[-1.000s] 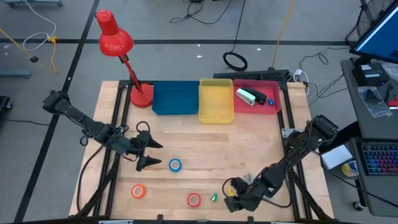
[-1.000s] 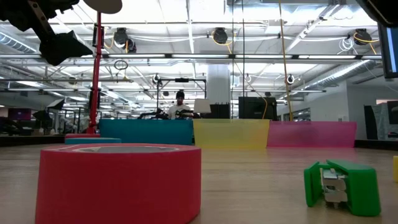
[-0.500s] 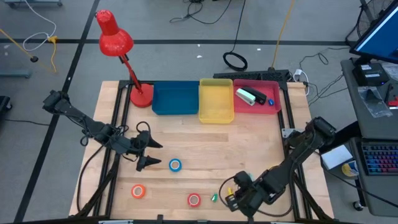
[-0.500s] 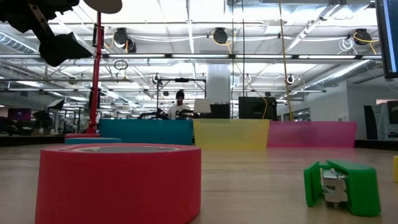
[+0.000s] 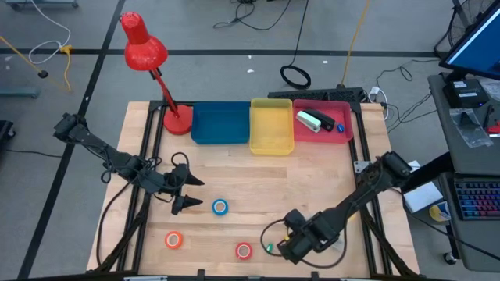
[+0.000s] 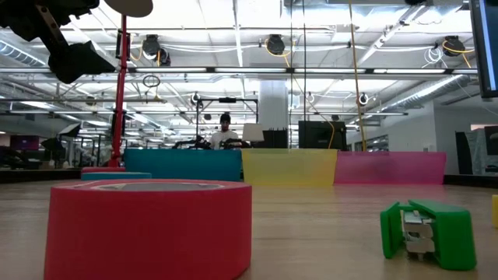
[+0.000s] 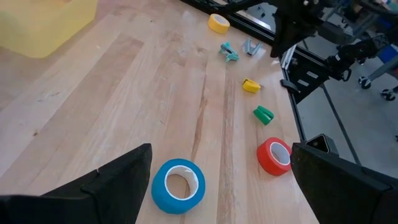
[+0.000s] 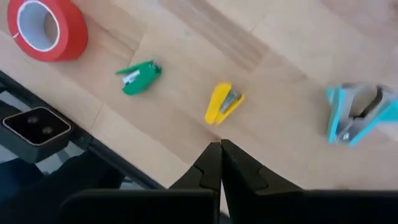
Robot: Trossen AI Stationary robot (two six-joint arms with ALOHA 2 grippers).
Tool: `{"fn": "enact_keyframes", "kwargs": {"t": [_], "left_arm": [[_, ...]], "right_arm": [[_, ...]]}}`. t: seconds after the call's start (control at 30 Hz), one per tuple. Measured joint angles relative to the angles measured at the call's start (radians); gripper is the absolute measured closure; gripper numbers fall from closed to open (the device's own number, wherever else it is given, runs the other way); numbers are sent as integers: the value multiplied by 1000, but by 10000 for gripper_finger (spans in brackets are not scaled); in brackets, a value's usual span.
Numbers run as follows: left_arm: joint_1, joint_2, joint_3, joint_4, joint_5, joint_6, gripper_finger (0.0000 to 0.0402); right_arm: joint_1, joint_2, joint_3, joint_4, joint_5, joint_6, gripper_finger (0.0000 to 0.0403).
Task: Pick and place Stapler, Stapler remover, tape
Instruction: Put the yellow stapler into the pink bin
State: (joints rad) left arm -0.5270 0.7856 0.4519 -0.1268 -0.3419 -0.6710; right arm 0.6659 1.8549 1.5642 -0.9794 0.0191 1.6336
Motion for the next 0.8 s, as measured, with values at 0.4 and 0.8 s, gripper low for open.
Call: {"fn": "enact_keyframes", "kwargs": {"t": [0.4,0.8], "left_arm": [[0,0,0,-4,-1,5,23],[0,0,0,-5,-10,22,23]], "right_arm": [[-32,0,0,0,-24,-94,387],[-31,0,0,2,-21,-75,294]]}}
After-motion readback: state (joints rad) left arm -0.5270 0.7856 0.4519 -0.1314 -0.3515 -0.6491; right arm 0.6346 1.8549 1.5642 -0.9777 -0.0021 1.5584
